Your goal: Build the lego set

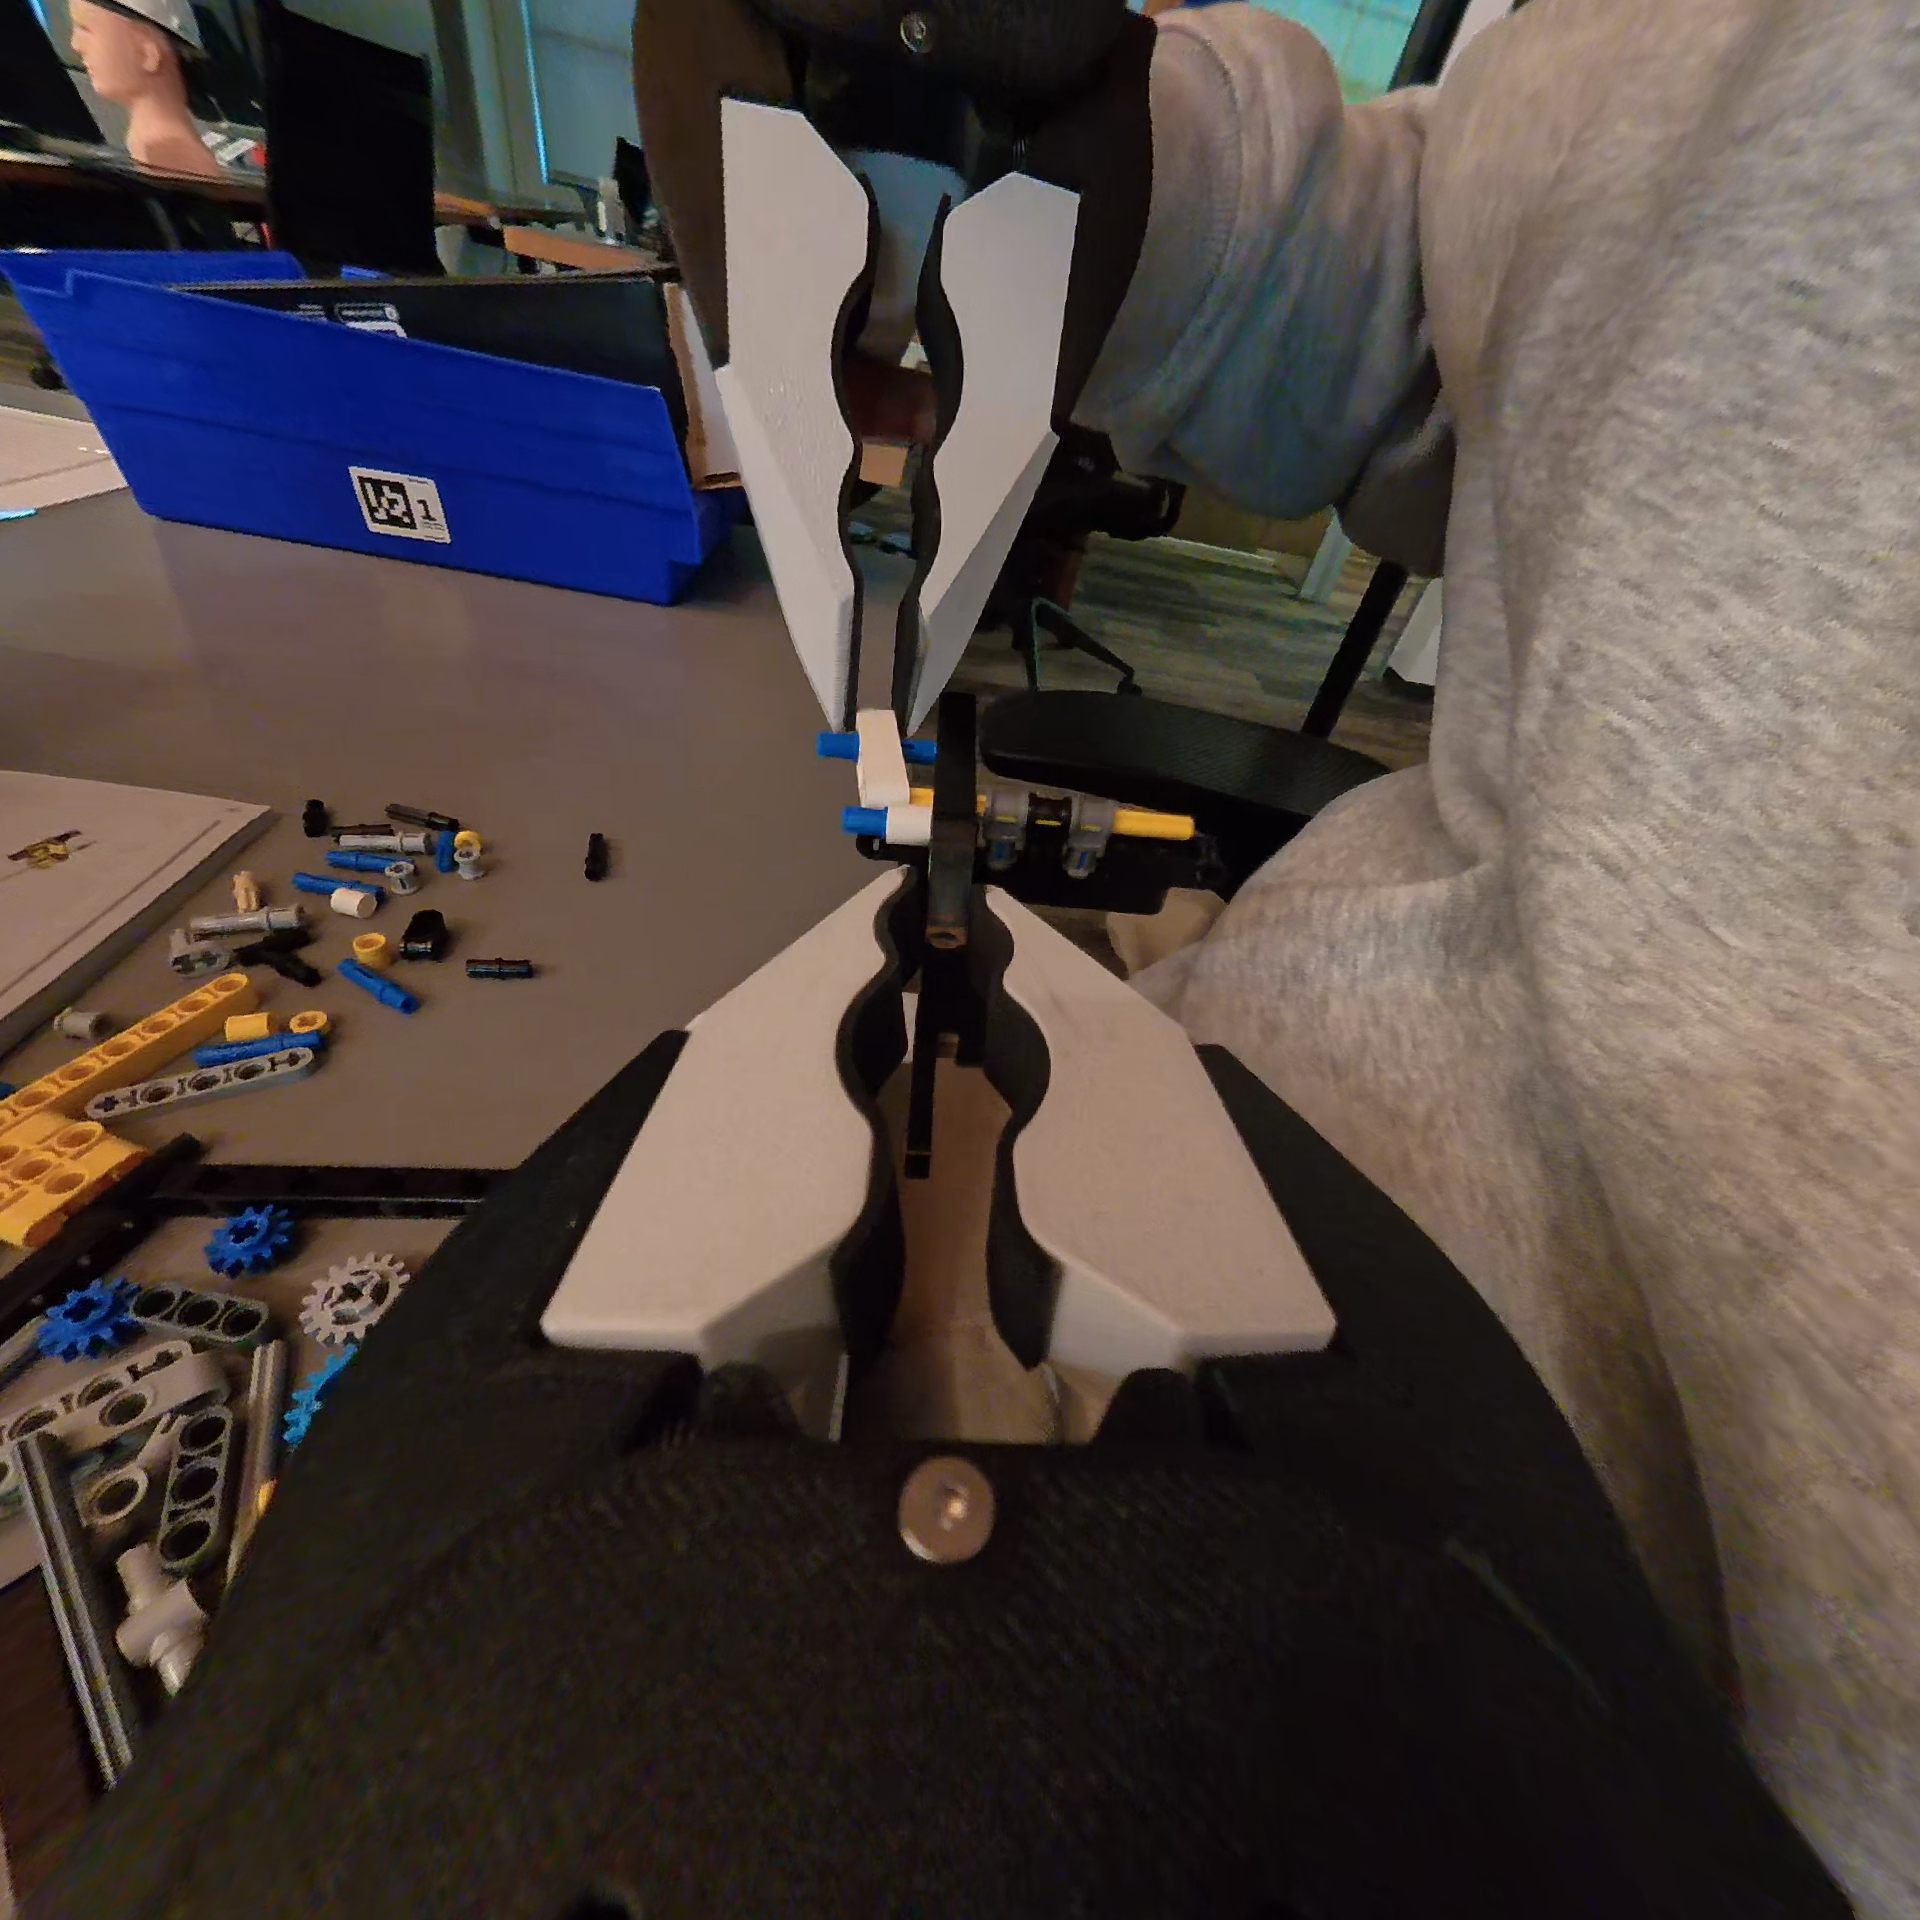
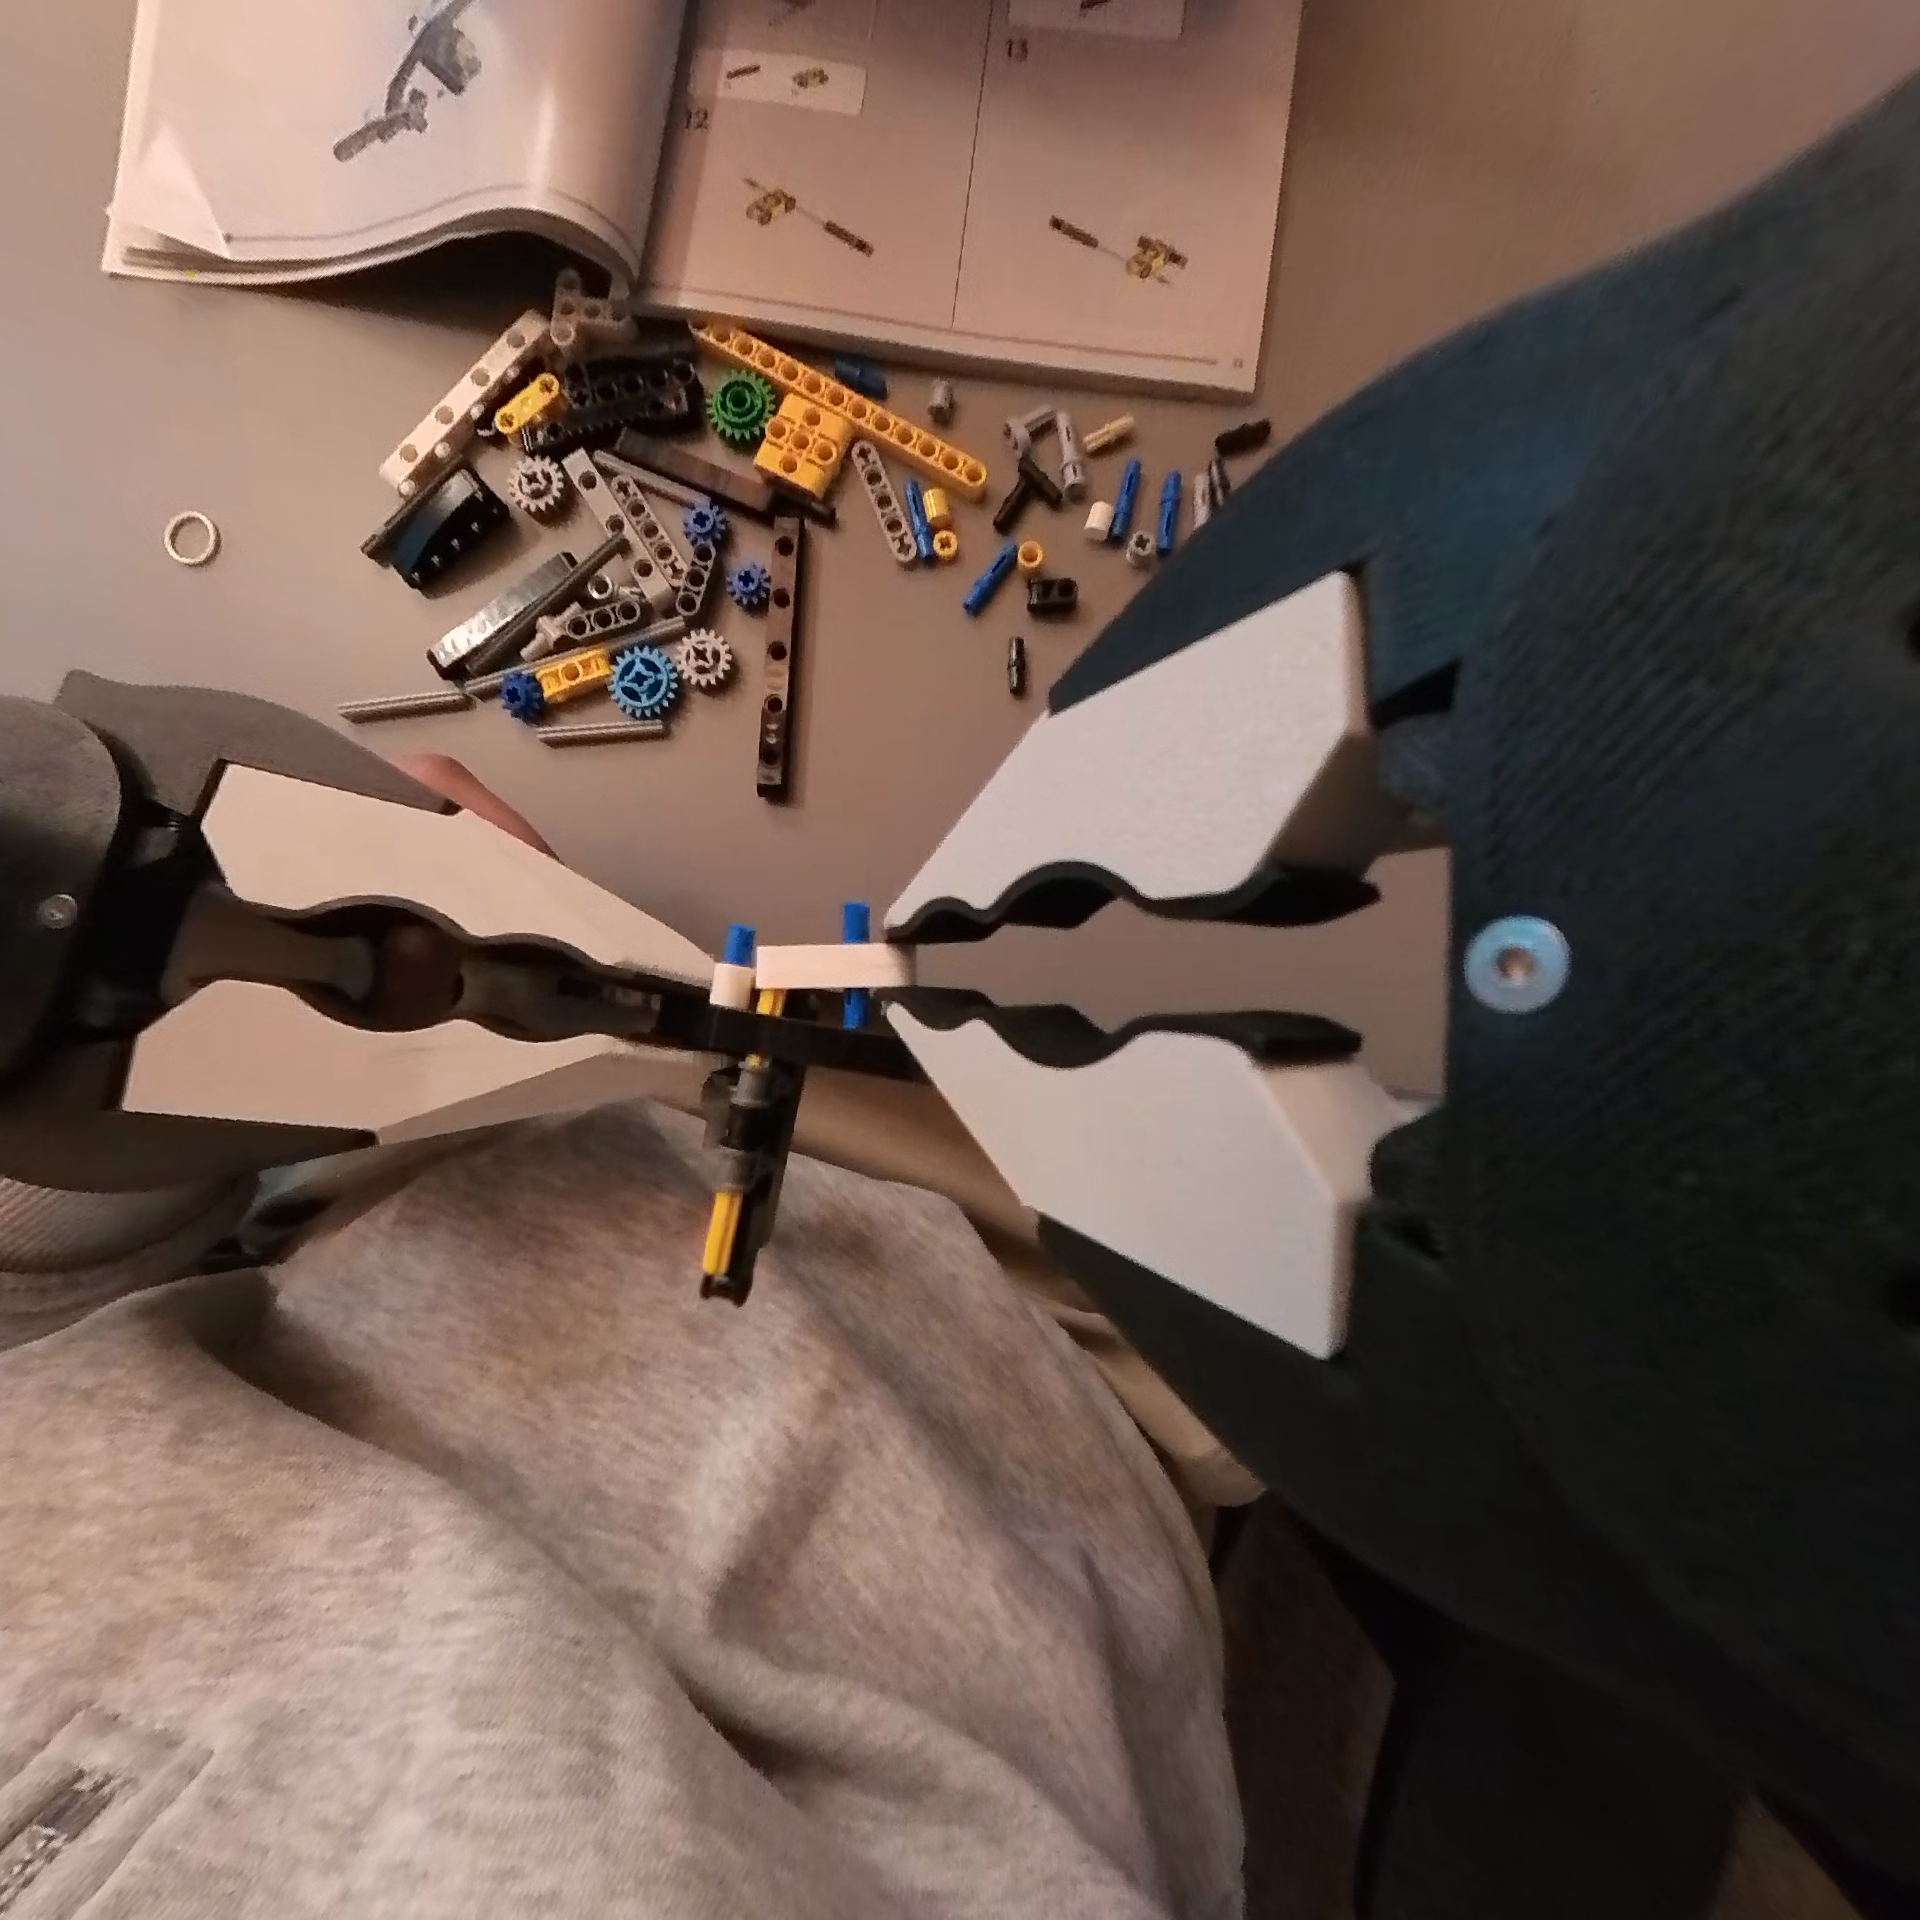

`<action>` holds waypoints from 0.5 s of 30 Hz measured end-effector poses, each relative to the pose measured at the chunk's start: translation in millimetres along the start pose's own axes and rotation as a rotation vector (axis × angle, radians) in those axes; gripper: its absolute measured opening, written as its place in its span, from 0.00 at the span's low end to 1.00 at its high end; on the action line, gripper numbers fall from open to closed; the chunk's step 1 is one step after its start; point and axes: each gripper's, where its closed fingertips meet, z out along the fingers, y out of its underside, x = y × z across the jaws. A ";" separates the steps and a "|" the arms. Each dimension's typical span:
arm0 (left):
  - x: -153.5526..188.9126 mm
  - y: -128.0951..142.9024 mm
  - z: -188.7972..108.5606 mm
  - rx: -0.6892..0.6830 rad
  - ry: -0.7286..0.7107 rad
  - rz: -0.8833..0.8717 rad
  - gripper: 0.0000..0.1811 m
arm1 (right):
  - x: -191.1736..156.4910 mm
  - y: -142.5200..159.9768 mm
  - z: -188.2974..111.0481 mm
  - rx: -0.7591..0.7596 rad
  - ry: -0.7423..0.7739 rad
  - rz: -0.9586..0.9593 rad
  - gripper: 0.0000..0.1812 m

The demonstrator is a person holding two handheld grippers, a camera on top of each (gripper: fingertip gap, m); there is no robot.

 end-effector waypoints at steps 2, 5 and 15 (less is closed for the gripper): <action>-0.4 0.3 0.4 0.000 -0.002 -0.003 0.03 | 0.3 0.6 0.3 -0.009 -0.012 0.005 0.03; -2.0 1.8 1.3 -0.006 -0.008 -0.011 0.03 | 1.9 2.7 1.3 -0.023 -0.023 0.017 0.03; -20.2 2.5 1.4 -0.005 -0.092 -0.061 0.03 | 28.3 21.8 -2.0 0.032 0.101 0.112 0.03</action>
